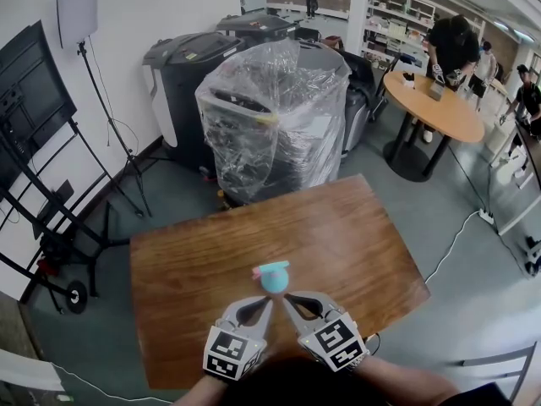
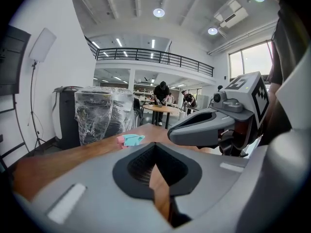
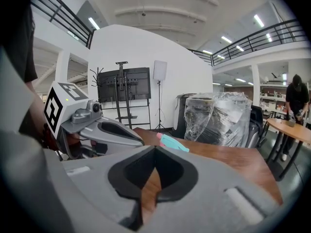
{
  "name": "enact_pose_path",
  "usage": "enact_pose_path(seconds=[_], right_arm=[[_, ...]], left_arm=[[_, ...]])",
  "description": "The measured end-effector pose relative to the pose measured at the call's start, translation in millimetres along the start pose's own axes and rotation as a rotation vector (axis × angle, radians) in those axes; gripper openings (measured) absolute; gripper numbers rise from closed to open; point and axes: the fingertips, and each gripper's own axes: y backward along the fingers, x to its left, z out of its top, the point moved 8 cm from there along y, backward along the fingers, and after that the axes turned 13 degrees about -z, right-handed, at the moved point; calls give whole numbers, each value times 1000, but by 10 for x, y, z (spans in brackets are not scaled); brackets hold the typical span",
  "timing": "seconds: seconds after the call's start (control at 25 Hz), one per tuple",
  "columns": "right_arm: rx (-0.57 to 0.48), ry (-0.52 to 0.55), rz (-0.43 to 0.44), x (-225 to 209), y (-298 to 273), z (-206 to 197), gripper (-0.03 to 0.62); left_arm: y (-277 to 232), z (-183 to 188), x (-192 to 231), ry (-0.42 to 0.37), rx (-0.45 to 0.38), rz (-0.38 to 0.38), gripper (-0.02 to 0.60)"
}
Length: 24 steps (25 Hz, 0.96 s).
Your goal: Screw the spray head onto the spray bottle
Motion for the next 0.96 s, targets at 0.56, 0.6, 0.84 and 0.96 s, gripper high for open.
enact_pose_path(seconds=[0.56,0.6,0.84,0.96], right_arm=[[13,-3,-1,0,4,3,-9],[14,-3,0,-1,7,2,-9],[18,-2,-1,-10,11,-7,-9],[19,-1,-1,-13,11,-7,-9]], left_arm=[[-30,-22,-7,-12,16,0,14],[-29,-19,-7,-16,19,4,14],[-32,-28,-13,-18,18,6,14],[-26,-29,-12,-21,24,9,14]])
